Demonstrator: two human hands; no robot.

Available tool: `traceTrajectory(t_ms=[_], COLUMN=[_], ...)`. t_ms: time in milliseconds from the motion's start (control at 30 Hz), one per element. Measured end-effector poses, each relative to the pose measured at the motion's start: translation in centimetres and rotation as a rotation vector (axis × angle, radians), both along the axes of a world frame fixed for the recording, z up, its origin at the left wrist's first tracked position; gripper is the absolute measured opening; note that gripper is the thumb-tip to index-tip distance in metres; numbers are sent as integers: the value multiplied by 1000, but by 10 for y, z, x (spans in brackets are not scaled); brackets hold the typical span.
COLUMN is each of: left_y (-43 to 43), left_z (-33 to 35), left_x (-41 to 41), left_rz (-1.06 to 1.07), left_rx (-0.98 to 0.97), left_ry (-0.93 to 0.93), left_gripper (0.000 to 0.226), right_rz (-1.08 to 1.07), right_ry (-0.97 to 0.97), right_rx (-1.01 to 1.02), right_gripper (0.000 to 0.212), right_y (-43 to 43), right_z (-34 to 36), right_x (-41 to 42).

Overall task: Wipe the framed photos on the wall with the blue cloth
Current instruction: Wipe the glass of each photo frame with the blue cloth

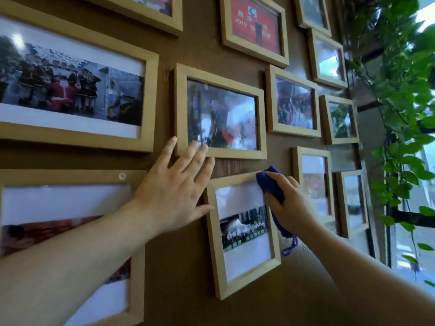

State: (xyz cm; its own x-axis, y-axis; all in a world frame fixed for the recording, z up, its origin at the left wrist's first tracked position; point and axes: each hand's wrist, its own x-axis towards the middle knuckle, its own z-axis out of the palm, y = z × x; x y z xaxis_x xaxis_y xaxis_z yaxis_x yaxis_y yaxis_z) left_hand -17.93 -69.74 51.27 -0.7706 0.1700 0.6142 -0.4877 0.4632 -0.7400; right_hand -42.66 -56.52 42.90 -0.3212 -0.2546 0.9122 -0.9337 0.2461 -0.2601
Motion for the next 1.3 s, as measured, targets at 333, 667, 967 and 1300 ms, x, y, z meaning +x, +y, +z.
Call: traceTrajectory(t_ms=[333,667,967,1300], left_y=[-17,-21,-23,-22], left_z=[-22,-29,-29,-30], left_x=[-17,-33,-35,-35], left_rz=[-32,-111,-126,-129], left_rx=[214,228,216,211], left_ry=[-3,48,31,43], left_gripper=[95,92,91,86], right_rz=[-125,-41,-164,-66], right_ry=[-131,37,145,37], right_rx=[-35,84,150,126], right_gripper=[48,50,50,54], right_y=[-23,-40,-25,-33], right_z=[-13,-25,-32,-53], right_x=[10,55,38,50])
